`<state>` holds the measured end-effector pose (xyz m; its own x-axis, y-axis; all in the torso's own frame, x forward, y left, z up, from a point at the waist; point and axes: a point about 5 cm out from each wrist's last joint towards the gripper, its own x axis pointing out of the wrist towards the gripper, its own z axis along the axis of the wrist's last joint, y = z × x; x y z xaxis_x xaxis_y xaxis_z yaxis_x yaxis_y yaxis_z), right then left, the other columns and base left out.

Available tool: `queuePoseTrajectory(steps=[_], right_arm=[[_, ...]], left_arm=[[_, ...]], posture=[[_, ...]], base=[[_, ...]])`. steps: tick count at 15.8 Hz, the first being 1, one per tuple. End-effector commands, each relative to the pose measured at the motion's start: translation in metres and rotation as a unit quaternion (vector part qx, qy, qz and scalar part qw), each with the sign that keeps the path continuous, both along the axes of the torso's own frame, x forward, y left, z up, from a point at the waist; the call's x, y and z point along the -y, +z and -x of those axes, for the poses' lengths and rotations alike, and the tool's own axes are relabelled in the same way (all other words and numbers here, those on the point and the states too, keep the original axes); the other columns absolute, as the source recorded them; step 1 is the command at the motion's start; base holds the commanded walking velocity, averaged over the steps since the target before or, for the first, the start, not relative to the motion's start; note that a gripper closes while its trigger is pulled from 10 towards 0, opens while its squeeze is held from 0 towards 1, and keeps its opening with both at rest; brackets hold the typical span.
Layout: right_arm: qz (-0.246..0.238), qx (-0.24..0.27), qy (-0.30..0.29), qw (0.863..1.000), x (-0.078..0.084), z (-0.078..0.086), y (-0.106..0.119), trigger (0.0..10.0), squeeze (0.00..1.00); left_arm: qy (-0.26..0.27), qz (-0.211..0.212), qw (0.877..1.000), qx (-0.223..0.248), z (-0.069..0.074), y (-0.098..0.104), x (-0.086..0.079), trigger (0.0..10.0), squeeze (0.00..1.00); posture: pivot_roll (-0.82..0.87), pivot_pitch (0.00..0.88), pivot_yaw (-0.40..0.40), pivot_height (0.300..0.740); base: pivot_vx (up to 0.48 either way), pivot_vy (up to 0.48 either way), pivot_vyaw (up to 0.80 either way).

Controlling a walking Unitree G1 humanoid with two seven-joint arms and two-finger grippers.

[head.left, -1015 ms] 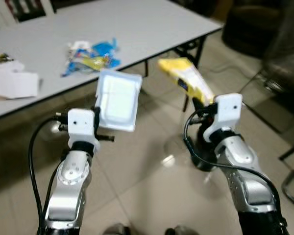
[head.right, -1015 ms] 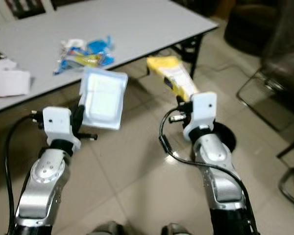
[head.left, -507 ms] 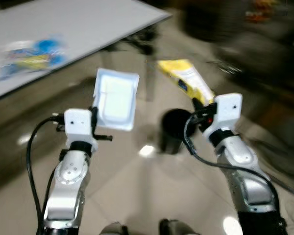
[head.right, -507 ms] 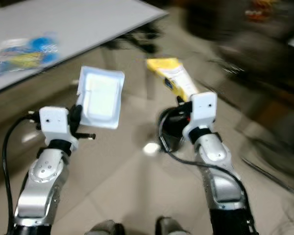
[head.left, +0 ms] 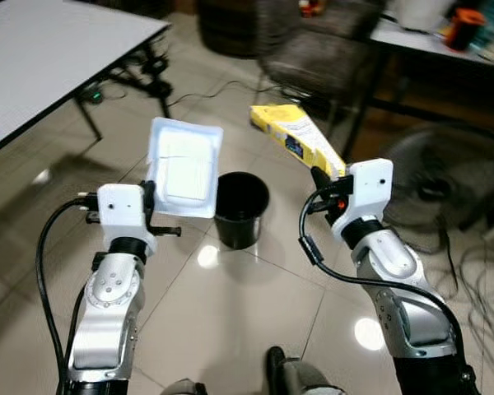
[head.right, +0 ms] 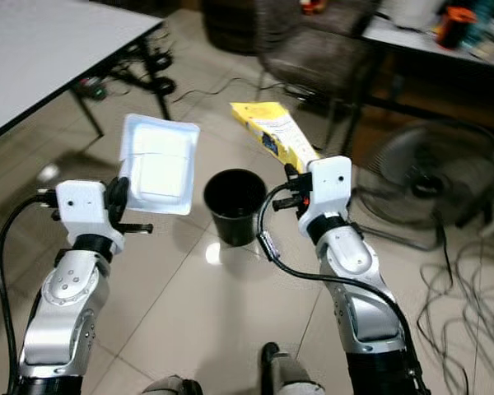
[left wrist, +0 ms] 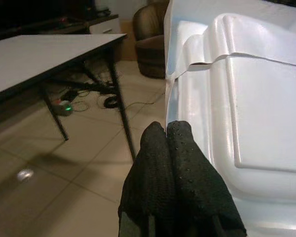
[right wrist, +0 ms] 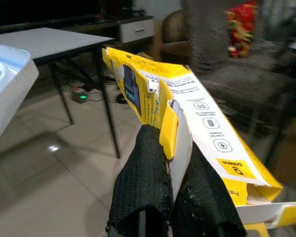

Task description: Picking trash to rubbish bin

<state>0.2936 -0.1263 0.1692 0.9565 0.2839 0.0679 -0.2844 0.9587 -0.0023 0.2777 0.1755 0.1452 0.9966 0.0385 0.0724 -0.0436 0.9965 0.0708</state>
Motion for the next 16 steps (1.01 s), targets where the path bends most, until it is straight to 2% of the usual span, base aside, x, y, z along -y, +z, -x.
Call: queuePoseTrajectory(steps=[1, 7, 9, 16], right_arm=[[0.002, 0.004, 0.002, 1.0, 0.0, 0.001, 0.002, 10.0, 0.0], [0.003, -0.019, 0.011, 1.0, -0.004, 0.003, -0.01, 10.0, 0.0], [0.006, -0.028, 0.013, 1.0, -0.003, 0.005, -0.015, 10.0, 0.0], [0.007, -0.035, 0.019, 0.999, -0.005, 0.008, -0.019, 10.0, 0.0]], left_arm=[[0.002, 0.005, 1.0, -0.013, 0.001, -0.004, -0.001, 10.0, 0.0], [0.036, 0.018, 0.998, -0.055, 0.001, -0.023, -0.018, 10.0, 0.0], [0.055, 0.022, 0.995, -0.077, 0.005, -0.033, -0.028, 10.0, 0.0], [0.061, 0.023, 0.993, -0.093, 0.009, -0.042, -0.033, 10.0, 0.0]], posture=[[-0.1, 0.163, 0.049, 0.74], [-0.09, 0.167, 0.051, 0.74], [-0.09, 0.171, 0.051, 0.74], [-0.09, 0.183, 0.057, 0.74]], base=[[0.0, 0.0, 0.0], [0.0, 0.0, 0.0], [0.296, 0.0, 0.0], [0.395, 0.0, 0.0]])
